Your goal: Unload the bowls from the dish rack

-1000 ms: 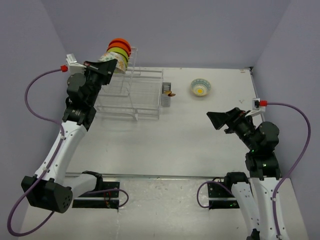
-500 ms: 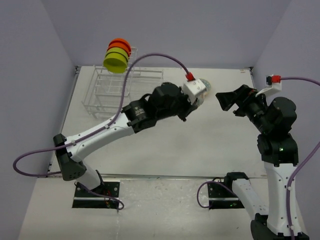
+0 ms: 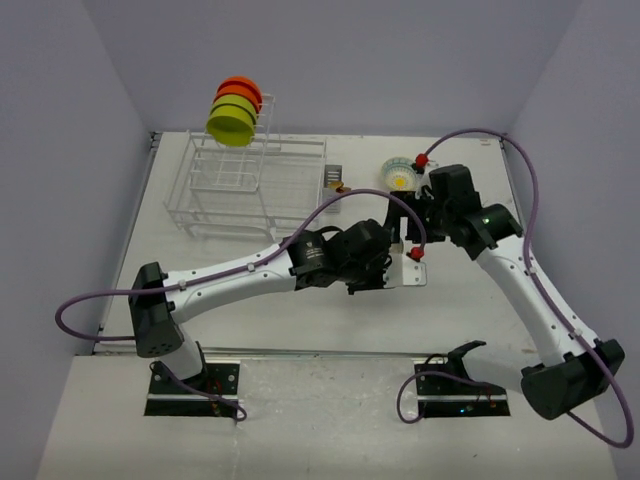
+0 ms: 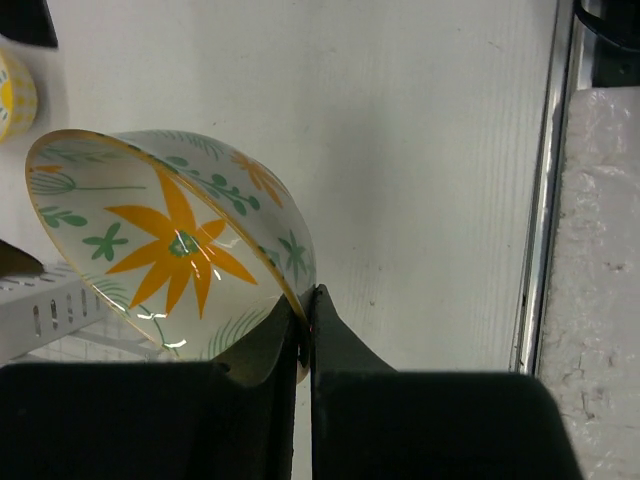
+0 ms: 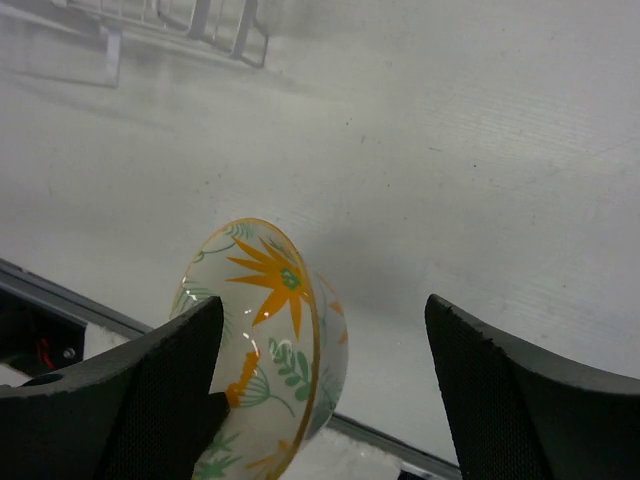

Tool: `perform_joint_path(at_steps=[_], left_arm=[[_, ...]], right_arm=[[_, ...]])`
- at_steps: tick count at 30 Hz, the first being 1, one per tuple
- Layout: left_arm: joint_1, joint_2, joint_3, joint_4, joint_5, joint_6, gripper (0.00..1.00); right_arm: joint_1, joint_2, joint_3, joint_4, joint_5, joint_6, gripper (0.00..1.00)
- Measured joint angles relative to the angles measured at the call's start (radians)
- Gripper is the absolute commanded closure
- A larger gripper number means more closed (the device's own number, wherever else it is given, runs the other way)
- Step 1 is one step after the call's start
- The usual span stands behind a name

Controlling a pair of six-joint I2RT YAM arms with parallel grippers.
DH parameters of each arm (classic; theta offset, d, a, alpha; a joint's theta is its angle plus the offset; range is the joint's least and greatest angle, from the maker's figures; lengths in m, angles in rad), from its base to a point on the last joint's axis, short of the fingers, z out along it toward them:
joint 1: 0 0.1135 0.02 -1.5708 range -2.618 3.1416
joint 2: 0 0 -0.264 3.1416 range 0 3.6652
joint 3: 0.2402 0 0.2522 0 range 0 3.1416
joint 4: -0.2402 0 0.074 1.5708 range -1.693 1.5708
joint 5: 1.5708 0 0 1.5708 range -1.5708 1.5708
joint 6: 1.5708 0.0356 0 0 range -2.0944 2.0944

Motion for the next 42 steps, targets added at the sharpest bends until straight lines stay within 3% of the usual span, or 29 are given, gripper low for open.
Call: perform_joint_path(at_steps=[4,7,9,10,13,14,16,17,19,24,30,37,42], left_arm=[[-0.002,0.003,0.011,-0.038,0.042,0.043,1.00],[-0.002,0.008,0.015,-0.055,0.042,0.054,1.00],[-0.002,0.016,0.018,-0.064,0.036,0.061,1.00],[-0.002,0.021,0.019,-0.063,0.033,0.070,1.00],[-0.002,0.030,0.026,-0.063,0.025,0.084,1.00],[-0.002,0.031,0.028,-0.063,0.023,0.085,0.87],[-0.002,0.031,0.028,-0.062,0.005,0.085,0.75],[-0.002,0.031,0.028,-0.061,-0.009,0.079,0.63],[-0.002,0.030,0.027,-0.055,-0.035,0.078,0.01],[-0.001,-0.023,-0.015,-0.004,-0.114,0.038,0.00],[-0.001,-0.224,-0.135,0.067,-0.294,-0.075,0.00],[0.002,-0.485,-0.219,0.071,-0.666,-0.404,0.00],[0.005,-0.735,-0.319,0.041,-0.775,-0.581,0.00]], right_arm=[[0.092,0.069,0.000,-0.043,0.053,-0.019,0.45],[0.116,0.099,0.000,-0.067,0.089,-0.024,0.74],[0.116,0.105,0.000,-0.078,0.112,-0.026,0.88],[0.116,0.105,0.000,-0.082,0.114,-0.024,1.00],[0.122,0.105,0.000,-0.097,0.145,-0.039,1.00],[0.122,0.105,0.000,-0.099,0.148,-0.042,1.00],[0.123,0.105,0.000,-0.099,0.158,-0.044,1.00],[0.123,0.105,0.000,-0.096,0.165,-0.044,1.00],[0.117,0.105,-0.002,-0.087,0.171,-0.044,1.00],[0.061,0.105,-0.013,-0.015,0.161,-0.018,1.00],[-0.145,0.140,-0.029,0.172,0.171,0.088,1.00],[-0.239,0.363,-0.024,0.444,0.304,0.259,1.00],[-0.270,0.520,-0.023,0.649,0.405,0.344,1.00]])
